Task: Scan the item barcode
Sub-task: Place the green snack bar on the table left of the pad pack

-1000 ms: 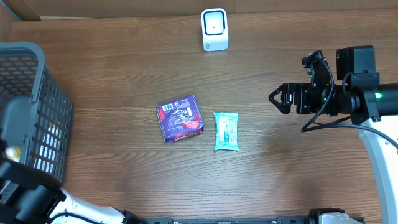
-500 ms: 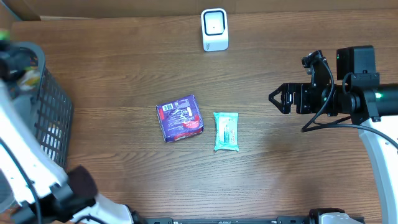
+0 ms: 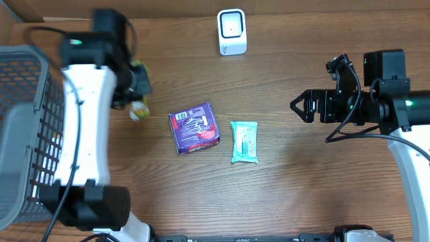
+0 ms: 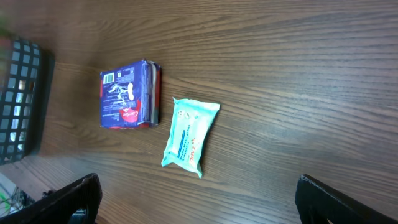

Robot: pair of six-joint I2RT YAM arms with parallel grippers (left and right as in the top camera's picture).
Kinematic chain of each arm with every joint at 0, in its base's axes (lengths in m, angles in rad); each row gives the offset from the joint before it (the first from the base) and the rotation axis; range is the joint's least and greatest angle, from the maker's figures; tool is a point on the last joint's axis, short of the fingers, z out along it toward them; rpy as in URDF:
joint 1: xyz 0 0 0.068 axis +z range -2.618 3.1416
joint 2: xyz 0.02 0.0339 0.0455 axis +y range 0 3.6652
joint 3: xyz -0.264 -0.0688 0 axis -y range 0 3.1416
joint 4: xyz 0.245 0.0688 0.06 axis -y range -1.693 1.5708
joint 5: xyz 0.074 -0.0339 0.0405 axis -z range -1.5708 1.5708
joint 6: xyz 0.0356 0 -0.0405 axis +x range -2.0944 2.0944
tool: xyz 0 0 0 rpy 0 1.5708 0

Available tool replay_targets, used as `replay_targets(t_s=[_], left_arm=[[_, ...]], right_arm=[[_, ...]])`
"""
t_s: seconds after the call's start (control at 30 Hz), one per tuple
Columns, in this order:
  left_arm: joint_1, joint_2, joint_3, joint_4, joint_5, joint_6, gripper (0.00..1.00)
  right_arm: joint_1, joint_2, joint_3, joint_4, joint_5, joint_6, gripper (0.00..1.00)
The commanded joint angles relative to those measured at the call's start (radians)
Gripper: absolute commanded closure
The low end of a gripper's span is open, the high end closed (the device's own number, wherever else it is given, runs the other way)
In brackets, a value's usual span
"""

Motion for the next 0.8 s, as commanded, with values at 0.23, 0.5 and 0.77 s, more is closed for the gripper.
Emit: replay_targets(t_s=[0.23,0.5,0.77], left_arm=[[-0.028,0.001,-0.594,0.438,0.045,-0.169,0.96],[-0.129,0.002,-0.748,0.667,0.115,-0.023,0.96],[-0.216,0.002,-0.726,0.683,0.053,0.033,0.6]], right_arm=[[0.004,-0.003,0.005,0.013,0.0,0.001,0.0],[0.004,-0.003,0.005,0.027,0.0,0.001,0.0],[0.004,-0.003,0.005,0.026,0.0,0.001,0.0]])
